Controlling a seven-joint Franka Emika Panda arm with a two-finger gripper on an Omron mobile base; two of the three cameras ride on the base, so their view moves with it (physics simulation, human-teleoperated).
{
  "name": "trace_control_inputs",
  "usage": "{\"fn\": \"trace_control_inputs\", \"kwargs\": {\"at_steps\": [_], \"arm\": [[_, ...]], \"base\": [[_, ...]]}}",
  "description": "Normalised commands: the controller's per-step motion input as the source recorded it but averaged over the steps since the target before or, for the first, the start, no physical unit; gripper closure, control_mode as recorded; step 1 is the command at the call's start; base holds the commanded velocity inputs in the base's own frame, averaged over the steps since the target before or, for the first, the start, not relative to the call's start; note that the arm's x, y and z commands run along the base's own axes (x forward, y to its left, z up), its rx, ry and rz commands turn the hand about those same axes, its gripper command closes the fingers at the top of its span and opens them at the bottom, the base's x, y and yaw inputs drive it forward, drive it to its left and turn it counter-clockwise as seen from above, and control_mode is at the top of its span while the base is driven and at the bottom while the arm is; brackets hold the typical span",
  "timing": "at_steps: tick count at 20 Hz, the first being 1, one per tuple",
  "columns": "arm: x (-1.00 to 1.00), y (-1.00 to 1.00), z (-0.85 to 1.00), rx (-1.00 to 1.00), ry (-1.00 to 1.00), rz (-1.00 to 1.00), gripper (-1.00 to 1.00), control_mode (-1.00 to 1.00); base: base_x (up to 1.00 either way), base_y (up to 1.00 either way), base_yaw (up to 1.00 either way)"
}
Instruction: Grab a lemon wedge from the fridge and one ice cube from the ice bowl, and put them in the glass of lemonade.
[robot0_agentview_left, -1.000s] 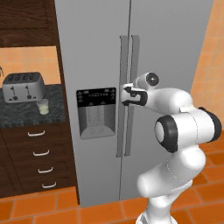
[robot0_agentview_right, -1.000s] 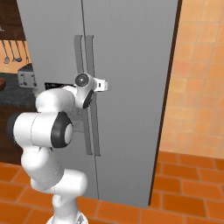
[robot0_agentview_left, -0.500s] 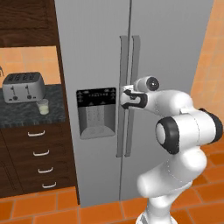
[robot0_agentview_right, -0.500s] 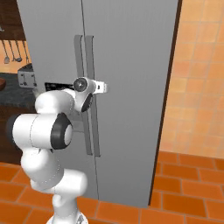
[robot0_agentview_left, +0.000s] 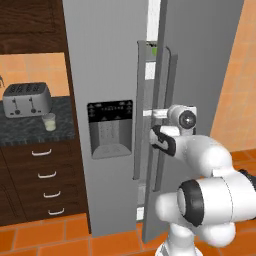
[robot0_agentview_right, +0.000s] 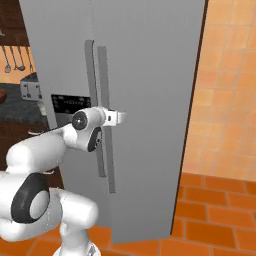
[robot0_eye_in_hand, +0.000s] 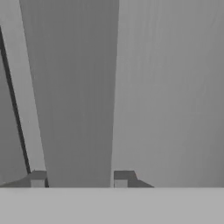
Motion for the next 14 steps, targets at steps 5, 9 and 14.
{"fn": "trace_control_inputs", "kwargs": {"at_steps": [5, 9, 14], "arm": [[-0.93, -0.81, 1.0, 0.08, -0.08, -0.38, -1.0, -1.0], [-0.92, -0.39, 1.0, 0.05, -0.02, -0.36, -1.0, -1.0], [-0.75, 0.64, 0.55, 0.0, -0.28, -0.25, -1.0, -1.0]], "base": [[0.0, 0.0, 0.0], [0.0, 0.0, 0.0], [0.0, 0.0, 0.0]]}}
